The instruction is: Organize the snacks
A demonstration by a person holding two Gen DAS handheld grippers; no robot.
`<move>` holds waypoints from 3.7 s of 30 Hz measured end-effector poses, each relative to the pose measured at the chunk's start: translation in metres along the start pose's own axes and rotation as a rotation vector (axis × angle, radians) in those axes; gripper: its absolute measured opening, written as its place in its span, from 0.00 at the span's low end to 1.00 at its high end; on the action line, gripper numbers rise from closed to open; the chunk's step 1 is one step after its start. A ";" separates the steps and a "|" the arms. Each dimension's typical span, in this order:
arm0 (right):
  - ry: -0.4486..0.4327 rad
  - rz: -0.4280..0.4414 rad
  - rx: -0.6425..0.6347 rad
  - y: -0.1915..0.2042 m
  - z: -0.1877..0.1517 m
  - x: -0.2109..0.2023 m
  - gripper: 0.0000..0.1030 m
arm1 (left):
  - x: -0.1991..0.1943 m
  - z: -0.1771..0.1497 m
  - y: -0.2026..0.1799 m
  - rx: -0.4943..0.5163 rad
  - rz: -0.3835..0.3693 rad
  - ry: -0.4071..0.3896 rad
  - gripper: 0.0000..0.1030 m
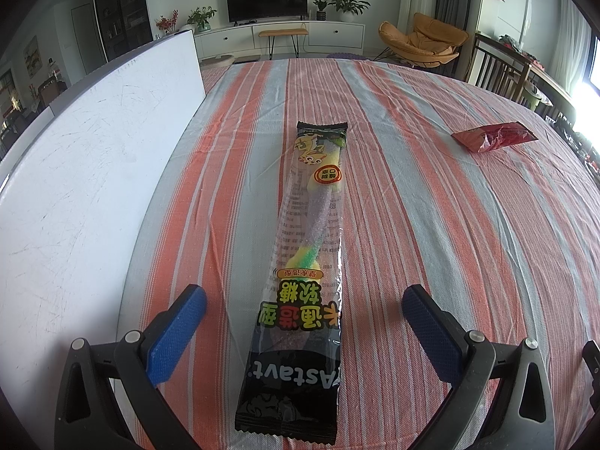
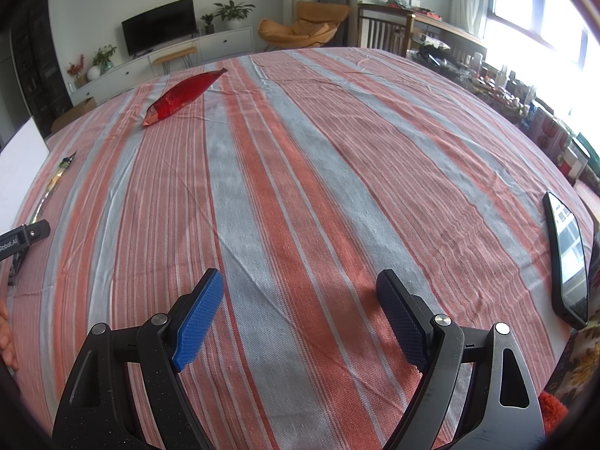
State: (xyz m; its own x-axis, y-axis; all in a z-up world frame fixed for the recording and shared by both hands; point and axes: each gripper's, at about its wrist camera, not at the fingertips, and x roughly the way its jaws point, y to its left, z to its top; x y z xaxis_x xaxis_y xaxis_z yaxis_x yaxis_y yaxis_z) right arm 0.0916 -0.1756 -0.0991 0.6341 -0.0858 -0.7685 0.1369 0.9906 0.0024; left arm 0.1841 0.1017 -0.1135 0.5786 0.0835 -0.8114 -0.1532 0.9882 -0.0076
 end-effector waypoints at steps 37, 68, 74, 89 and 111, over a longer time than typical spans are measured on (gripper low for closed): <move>-0.004 -0.024 -1.301 0.176 0.166 0.115 0.81 | -0.001 -0.001 0.000 -0.003 -0.003 -0.001 1.00; 0.237 0.865 0.242 0.031 0.063 0.008 0.04 | -0.110 -0.014 0.016 -0.054 -0.282 -0.018 0.17; 0.140 0.693 0.119 0.017 0.089 -0.004 0.06 | -0.134 -0.020 0.025 -0.068 -0.302 -0.034 0.17; 0.192 0.260 -0.334 0.156 0.193 0.135 0.66 | -0.191 -0.020 0.020 -0.012 -0.344 -0.085 0.17; 0.171 1.095 -0.072 0.283 0.148 -0.119 0.13 | -0.208 -0.029 0.228 -0.187 0.068 -0.109 0.18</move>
State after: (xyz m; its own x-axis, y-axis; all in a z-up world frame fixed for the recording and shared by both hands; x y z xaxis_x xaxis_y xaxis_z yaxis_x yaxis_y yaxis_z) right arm 0.1676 0.0994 0.0882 0.2714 0.8495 -0.4524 -0.4808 0.5269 0.7009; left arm 0.0051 0.3060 0.0365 0.6431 0.1725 -0.7461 -0.3347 0.9396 -0.0713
